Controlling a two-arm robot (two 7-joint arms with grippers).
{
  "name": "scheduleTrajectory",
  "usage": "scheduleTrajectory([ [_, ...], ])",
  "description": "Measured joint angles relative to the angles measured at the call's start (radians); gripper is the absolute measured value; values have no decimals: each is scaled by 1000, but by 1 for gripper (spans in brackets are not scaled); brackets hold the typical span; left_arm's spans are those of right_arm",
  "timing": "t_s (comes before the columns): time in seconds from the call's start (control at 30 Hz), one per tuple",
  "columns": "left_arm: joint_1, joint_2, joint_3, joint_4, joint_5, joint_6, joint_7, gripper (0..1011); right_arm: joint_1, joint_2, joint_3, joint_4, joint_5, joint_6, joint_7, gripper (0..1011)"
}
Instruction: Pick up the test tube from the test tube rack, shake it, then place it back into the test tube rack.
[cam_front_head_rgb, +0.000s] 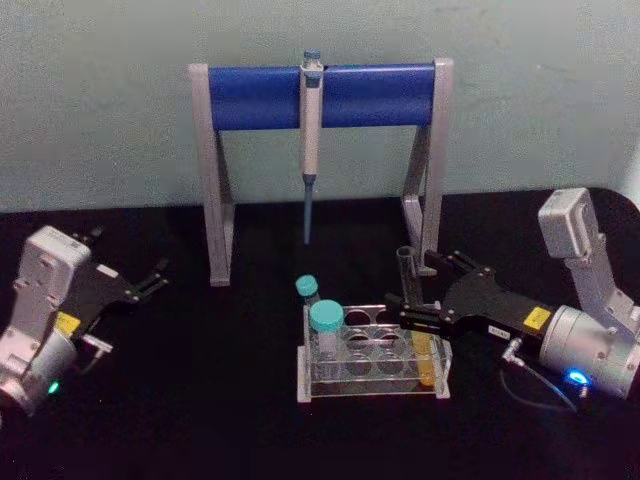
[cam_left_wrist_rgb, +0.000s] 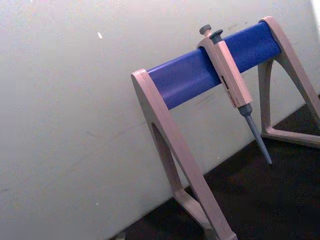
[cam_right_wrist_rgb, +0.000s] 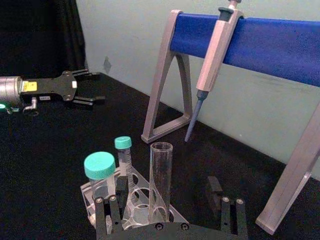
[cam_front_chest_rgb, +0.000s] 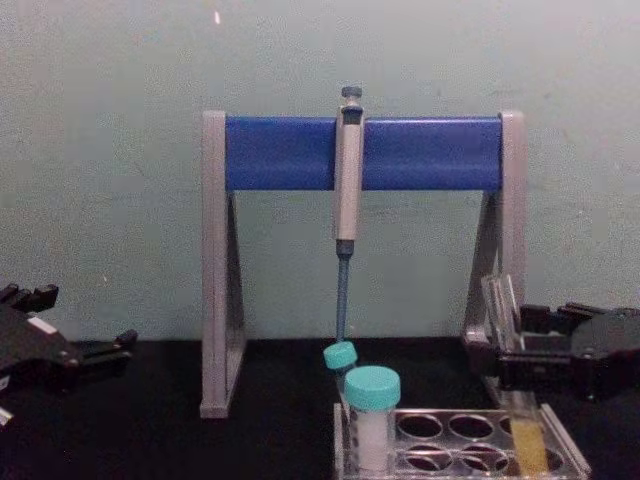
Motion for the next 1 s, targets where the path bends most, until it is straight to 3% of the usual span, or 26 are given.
scheduleTrajectory([
  [0.57, 0, 0, 0, 0, 0, 0, 0, 1001, -1, 0, 1, -1, -1, -1, -4, 1000],
  [1.0, 0, 0, 0, 0, 0, 0, 0, 1001, -2, 0, 2, -2, -1, -2, -6, 658],
])
